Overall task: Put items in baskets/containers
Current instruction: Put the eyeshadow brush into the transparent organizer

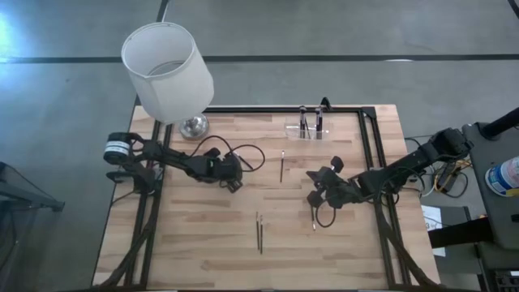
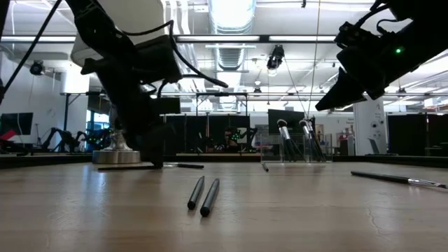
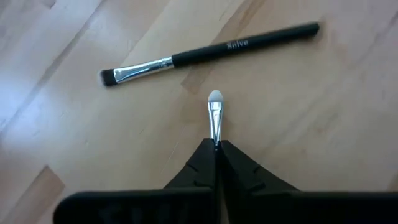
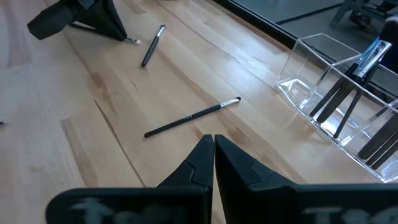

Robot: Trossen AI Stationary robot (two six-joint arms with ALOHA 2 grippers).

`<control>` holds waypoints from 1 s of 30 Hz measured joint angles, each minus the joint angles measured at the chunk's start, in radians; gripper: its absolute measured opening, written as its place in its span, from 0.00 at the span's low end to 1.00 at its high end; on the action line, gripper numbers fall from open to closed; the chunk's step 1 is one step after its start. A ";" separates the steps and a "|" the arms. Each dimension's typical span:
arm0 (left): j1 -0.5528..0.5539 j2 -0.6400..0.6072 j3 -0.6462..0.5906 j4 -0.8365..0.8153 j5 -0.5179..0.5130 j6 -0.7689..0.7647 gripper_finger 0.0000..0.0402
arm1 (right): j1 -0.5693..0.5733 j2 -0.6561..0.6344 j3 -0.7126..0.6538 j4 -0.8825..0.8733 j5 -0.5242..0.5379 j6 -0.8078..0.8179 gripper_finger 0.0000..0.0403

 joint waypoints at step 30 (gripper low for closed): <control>-0.133 -0.229 -0.032 -0.012 0.023 0.086 0.15 | 0.000 0.000 -0.002 0.032 0.002 -0.022 0.02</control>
